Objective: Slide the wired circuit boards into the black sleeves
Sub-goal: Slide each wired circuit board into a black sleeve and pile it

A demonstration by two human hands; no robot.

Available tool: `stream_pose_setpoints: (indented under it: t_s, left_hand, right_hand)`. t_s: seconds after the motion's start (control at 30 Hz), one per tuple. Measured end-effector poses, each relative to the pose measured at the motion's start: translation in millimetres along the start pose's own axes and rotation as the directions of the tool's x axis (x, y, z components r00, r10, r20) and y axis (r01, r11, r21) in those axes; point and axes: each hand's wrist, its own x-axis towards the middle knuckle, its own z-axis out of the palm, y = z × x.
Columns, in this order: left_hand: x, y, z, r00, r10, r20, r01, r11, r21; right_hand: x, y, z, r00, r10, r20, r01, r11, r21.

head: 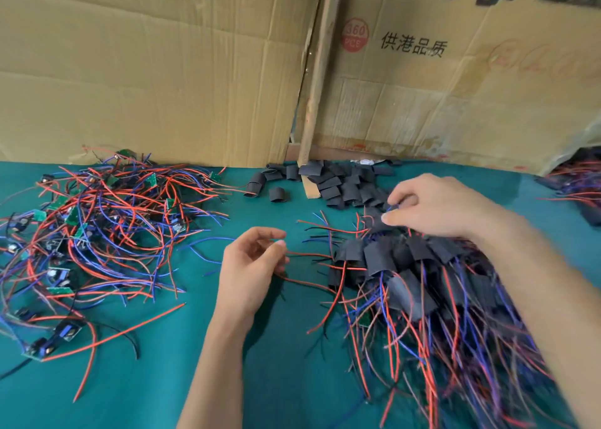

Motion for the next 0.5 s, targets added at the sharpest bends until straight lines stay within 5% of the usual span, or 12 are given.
stream_pose_setpoints:
  t_s: [0.13,0.5]
  left_hand:
    - [0,-2,0,1.0,-0.012,-0.007,0.012,1.0,0.012]
    - [4,-6,0,0.999,-0.037,-0.023,0.038,0.999,0.019]
  right_hand:
    - [32,6,31,0.959,-0.02,0.283,0.073,0.981,-0.178]
    - [22,29,35,0.938,-0.077,0.337,0.147,0.971,-0.186]
